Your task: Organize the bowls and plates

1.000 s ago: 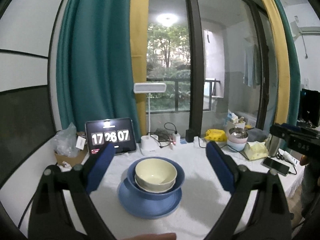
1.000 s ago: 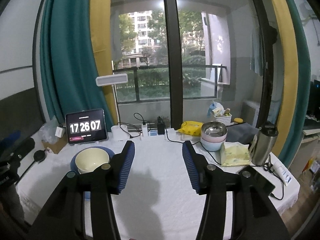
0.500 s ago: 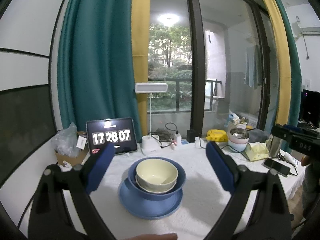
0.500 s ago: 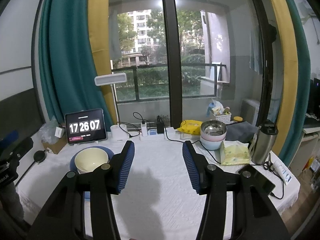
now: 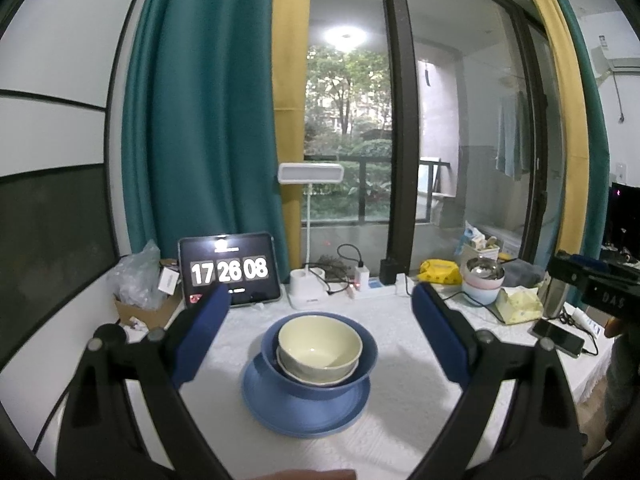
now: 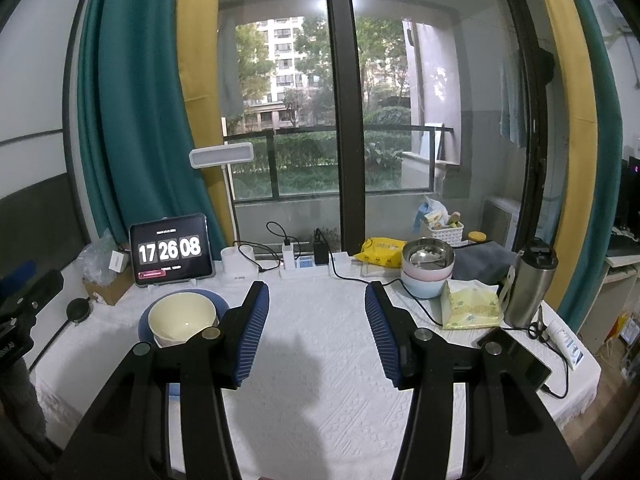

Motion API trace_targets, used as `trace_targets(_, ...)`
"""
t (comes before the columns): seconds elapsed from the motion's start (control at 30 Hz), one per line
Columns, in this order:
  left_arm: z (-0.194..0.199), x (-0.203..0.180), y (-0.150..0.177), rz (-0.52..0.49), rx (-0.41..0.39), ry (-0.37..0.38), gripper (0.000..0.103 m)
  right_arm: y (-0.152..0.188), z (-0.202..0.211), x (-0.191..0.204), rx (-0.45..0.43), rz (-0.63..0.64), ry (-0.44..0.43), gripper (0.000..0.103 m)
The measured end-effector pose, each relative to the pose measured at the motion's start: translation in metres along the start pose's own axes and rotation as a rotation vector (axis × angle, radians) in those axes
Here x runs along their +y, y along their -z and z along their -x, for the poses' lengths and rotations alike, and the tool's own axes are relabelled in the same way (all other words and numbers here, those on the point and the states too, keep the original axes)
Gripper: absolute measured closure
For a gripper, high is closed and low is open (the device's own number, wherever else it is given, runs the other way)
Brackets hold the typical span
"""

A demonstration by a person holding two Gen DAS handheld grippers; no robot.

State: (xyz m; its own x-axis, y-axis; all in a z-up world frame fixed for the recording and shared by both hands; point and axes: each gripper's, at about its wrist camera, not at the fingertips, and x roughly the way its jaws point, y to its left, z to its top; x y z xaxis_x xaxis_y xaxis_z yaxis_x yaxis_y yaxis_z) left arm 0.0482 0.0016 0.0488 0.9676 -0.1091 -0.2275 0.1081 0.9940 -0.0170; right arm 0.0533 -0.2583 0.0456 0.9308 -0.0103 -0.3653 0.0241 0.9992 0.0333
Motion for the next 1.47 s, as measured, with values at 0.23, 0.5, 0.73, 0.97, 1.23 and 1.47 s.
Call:
trace_targets(0.23, -0.002, 0.003, 0.000, 0.002, -0.001, -0.004, 0.010, 0.002, -0.003, -0.001, 0.004, 0.000, 0.000, 0.050)
trace_targets(0.5, -0.001, 0.002, 0.000, 0.002, -0.002, -0.004, 0.010, 0.002, -0.003, -0.001, 0.004, 0.001, -0.001, 0.050)
trace_targets(0.73, -0.001, 0.002, 0.000, 0.001, -0.004, -0.006, 0.010, 0.001, -0.003, 0.000, 0.004, 0.001, 0.000, 0.050)
trace_targets(0.97, -0.001, 0.002, 0.001, -0.001, -0.007, -0.007, 0.010, 0.002, -0.005, 0.000, 0.009, 0.001, 0.001, 0.050)
trace_targets(1.23, -0.003, -0.001, 0.002, -0.016, -0.023, -0.012, 0.009, 0.010, -0.008, -0.002, 0.027, 0.001, -0.001, 0.050)
trace_targets(1.47, -0.018, -0.013, 0.008, -0.043, -0.011, -0.011, 0.010, 0.021, -0.027, -0.008, 0.065, 0.005, 0.000, 0.050)
